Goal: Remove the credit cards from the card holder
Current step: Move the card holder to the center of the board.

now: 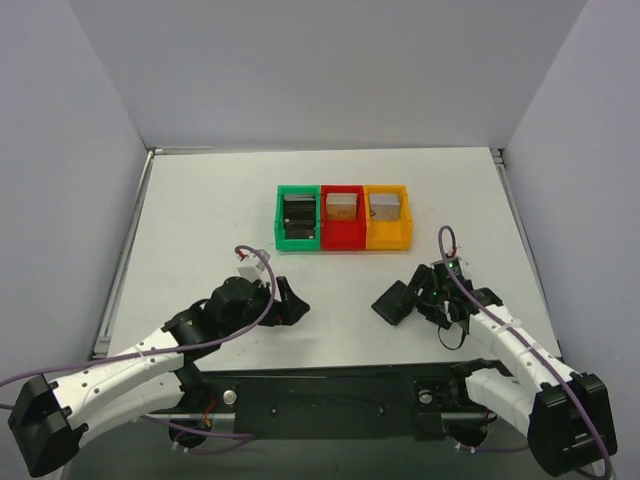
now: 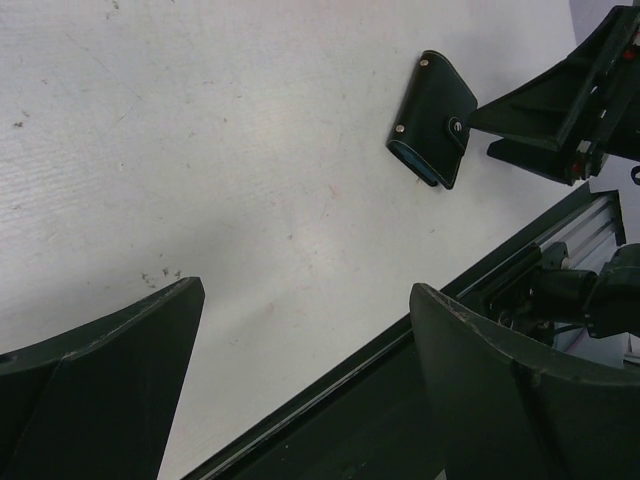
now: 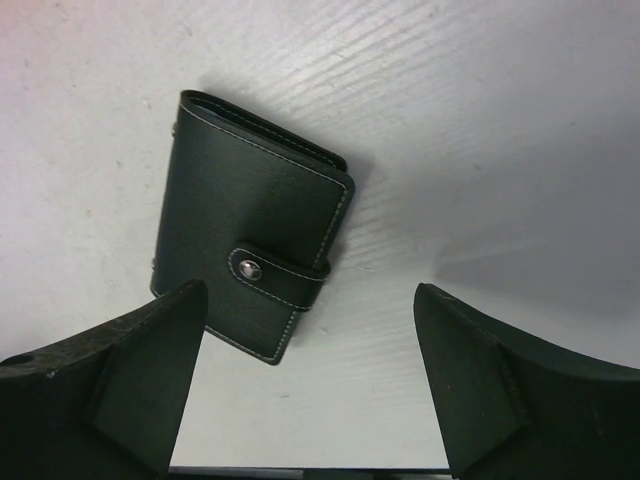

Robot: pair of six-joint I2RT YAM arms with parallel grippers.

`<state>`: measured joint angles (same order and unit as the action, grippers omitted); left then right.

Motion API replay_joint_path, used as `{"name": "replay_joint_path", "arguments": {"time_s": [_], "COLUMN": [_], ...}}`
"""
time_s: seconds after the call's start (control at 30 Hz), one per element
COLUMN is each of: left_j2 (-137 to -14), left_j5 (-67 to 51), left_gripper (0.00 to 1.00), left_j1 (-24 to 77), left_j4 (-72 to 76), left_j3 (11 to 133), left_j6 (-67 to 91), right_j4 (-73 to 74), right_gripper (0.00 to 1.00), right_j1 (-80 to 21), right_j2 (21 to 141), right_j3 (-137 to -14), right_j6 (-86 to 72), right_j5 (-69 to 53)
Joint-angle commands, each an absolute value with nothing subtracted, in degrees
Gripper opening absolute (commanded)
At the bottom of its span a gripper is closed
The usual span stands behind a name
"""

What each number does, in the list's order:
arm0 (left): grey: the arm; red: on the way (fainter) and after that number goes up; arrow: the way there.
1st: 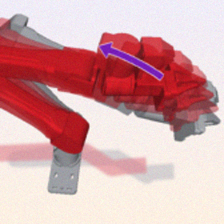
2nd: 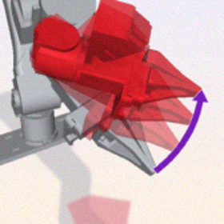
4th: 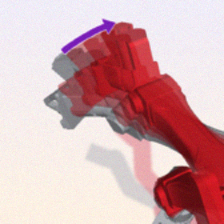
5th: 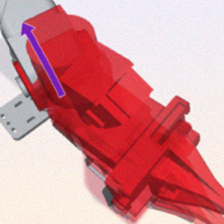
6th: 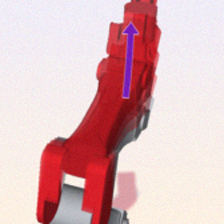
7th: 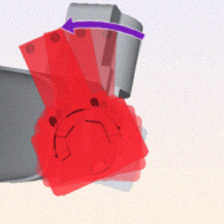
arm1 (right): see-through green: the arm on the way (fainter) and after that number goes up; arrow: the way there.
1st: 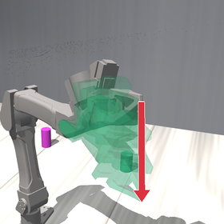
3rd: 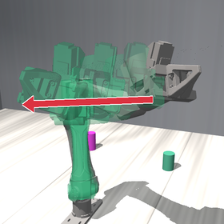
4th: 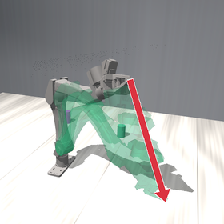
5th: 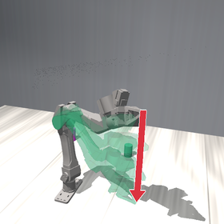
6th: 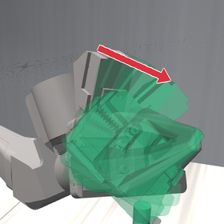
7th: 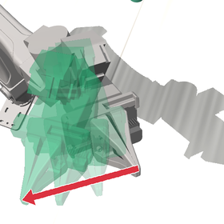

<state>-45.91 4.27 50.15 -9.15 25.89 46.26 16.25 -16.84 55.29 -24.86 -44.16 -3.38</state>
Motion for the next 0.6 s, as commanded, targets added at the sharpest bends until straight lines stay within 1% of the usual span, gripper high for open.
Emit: {"name": "replay_joint_path", "arguments": {"time_s": [0.0, 0.13, 0.27, 0.43, 0.57], "left_j2": [-44.9, -45.0, -47.3, -58.2, -61.3], "left_j5": [4.6, 3.5, 2.4, 0.5, 0.3], "left_gripper": [0.95, 0.91, 0.89, 0.89, 0.89], "left_j1": [50.4, 50.2, 50.2, 50.2, 50.3], "left_j4": [-4.1, -0.9, 4.7, 3.9, 3.9], "left_j3": [25.5, 23.5, 23.5, 30.9, 32.7], "left_j6": [48.4, 49.4, 49.1, 46.2, 46.3], "right_j4": [9.6, 6.7, 5.7, 5.2, 2.0], "right_gripper": [0.78, 0.75, 0.72, 0.72, 0.7], "right_j1": [-16.4, -14.5, -12.7, -11.9, -12.3], "right_j2": [56.2, 57.3, 57.7, 63.1, 67.9], "right_j3": [-23.3, -21.8, -21.3, -23.4, -25.0], "right_j6": [-47.5, -48.6, -48.1, -45.6, -44.5], "right_j5": [-6.1, -7.4, -7.6, -9.1, -11.7]}}
